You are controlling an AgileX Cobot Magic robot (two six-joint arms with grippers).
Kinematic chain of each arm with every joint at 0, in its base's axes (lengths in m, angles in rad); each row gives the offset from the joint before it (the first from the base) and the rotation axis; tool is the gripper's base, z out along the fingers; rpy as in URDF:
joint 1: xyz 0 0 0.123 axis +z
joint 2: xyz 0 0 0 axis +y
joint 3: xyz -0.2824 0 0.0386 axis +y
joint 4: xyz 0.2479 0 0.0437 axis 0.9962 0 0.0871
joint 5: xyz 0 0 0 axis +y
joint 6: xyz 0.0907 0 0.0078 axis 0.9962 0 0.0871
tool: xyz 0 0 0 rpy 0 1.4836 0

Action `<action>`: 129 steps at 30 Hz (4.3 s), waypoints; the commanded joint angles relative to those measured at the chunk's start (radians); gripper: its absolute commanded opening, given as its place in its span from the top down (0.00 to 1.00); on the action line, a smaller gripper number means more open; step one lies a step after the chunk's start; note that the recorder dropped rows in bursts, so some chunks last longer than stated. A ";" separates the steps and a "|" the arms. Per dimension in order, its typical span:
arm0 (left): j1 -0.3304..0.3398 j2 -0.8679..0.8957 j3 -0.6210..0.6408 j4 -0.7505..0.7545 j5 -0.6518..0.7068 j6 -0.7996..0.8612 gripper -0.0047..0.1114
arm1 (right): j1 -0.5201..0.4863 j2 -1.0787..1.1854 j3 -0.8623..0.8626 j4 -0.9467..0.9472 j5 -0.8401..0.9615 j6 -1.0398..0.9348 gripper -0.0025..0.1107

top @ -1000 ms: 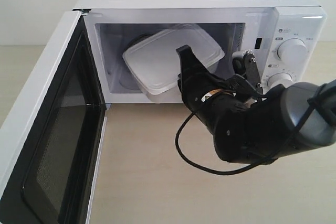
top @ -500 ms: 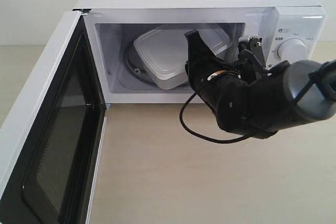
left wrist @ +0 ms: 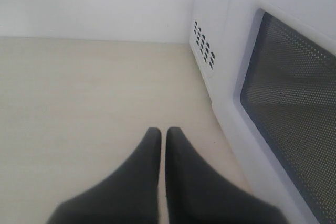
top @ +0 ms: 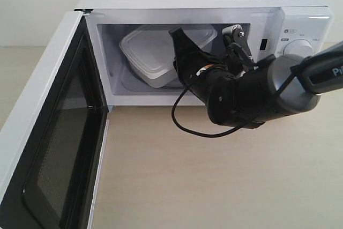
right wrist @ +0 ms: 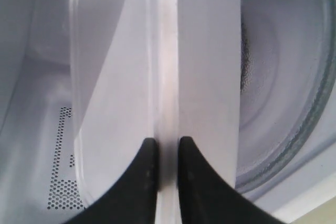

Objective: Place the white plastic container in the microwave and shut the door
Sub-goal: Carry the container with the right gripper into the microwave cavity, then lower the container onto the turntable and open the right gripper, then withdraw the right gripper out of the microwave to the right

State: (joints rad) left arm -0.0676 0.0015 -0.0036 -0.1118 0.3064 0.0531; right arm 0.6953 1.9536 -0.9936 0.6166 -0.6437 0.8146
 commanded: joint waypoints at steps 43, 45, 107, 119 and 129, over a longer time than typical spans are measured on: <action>0.005 -0.001 0.004 -0.004 -0.004 0.001 0.92 | -0.008 -0.113 0.003 -0.056 0.228 -0.166 0.97; 0.005 -0.001 0.004 -0.004 -0.004 0.001 0.92 | -0.008 -0.157 0.026 -0.058 0.258 -0.231 0.98; 0.005 -0.001 0.004 -0.004 -0.004 0.001 0.92 | 0.019 0.081 -0.100 -0.179 0.296 -0.849 0.98; 0.005 -0.001 0.004 -0.004 -0.002 0.001 0.92 | 0.102 -0.406 0.458 -0.182 0.090 -0.941 0.98; 0.005 -0.001 0.004 -0.004 -0.004 0.001 0.92 | -0.184 -0.895 0.639 0.092 0.366 -1.308 0.98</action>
State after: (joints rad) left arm -0.0676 0.0015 -0.0036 -0.1118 0.3064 0.0531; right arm 0.6010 1.1347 -0.3561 0.6781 -0.3577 -0.4037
